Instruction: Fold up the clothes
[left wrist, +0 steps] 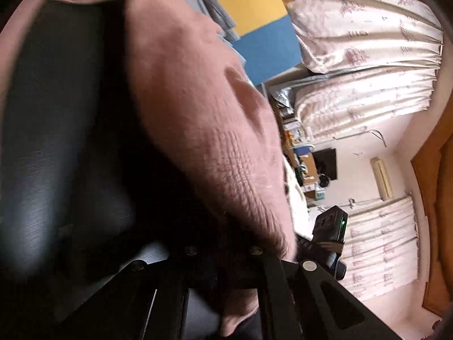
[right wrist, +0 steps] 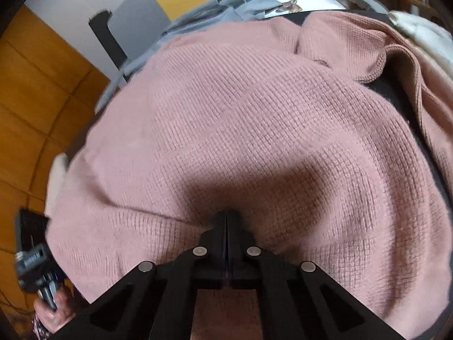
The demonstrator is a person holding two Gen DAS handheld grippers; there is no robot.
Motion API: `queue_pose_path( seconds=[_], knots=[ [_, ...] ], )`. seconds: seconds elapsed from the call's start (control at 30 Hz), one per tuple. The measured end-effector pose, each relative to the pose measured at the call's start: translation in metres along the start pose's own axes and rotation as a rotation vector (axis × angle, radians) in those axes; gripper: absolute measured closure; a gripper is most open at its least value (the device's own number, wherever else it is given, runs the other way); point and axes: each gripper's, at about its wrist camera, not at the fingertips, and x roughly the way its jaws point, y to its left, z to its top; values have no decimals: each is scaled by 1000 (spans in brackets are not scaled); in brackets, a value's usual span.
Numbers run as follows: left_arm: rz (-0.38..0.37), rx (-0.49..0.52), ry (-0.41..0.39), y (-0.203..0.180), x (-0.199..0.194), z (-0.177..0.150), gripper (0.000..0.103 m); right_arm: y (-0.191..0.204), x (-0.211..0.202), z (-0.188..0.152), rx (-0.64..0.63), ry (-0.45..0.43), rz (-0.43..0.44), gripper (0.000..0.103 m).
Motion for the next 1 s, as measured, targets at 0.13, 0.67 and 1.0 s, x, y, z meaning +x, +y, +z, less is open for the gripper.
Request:
queue_pose_path(
  seconds=[0.13,0.67,1.0],
  knots=[
    [22,-56,-43,21,-35,-10,99,-6,3,6,69,14,41,103],
    [74,-40,-107,57,-105,-39,77,52,8,11,-143,14,-192,99],
    [293,71,-80,41,-55,-26,62,60,11,18,-136,27,-177,99]
  ],
)
